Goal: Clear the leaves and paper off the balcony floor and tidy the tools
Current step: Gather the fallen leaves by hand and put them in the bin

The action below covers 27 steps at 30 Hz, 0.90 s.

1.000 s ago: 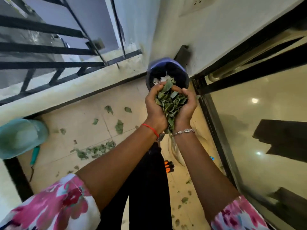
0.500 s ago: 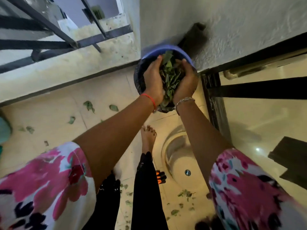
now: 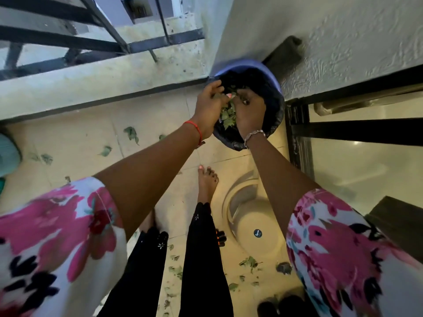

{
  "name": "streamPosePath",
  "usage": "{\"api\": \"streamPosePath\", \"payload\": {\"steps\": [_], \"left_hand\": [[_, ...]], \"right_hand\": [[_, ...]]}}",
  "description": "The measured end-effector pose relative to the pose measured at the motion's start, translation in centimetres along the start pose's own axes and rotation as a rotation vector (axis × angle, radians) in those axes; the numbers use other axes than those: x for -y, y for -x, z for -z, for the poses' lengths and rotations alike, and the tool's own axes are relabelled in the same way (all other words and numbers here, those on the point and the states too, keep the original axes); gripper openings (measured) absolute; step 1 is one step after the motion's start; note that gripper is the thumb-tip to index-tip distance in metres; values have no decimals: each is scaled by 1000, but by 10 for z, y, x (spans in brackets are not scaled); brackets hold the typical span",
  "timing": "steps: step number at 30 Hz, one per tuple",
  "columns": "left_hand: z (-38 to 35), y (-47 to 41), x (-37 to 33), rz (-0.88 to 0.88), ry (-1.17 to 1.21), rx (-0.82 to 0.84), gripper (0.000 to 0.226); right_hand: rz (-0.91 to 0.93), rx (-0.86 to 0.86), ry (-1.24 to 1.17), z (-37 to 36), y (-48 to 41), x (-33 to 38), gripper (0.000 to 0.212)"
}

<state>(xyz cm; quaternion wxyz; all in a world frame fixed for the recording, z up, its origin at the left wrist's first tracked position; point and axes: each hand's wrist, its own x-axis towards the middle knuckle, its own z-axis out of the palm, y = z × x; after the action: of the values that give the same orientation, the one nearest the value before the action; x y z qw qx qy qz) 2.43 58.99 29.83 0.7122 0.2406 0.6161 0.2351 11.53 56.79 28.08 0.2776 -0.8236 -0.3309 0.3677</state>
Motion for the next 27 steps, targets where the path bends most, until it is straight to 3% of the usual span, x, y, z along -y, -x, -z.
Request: {"api": "streamPosePath", "payload": {"steps": [3,5,8,12,16,21,24,27], "left_hand": [[2,19,-15,99,111,57,37],[0,31,-22,98,145,210,30],[-5,37,-23,42,156,269,49],[-3,46,-24,19,120,317,57],[23,72,-36,-29,-202,278,43],[88,148,-91,-268,-806,310,41],[143,207,-135,-390,-1110,223,42],[205,282,-173,-471,-1204,59,43]], "right_hand": [[-10,-128,-37,-4,14,14,20],[-48,-220,-94,-5,19,19,23],[-92,-271,-170,-3,19,18,29],[-78,-198,-82,3,23,9,34],[39,-8,175,19,49,17,36],[416,408,790,51,105,84,34],[475,465,806,57,150,151,44],[525,486,781,48,206,226,52]]}}
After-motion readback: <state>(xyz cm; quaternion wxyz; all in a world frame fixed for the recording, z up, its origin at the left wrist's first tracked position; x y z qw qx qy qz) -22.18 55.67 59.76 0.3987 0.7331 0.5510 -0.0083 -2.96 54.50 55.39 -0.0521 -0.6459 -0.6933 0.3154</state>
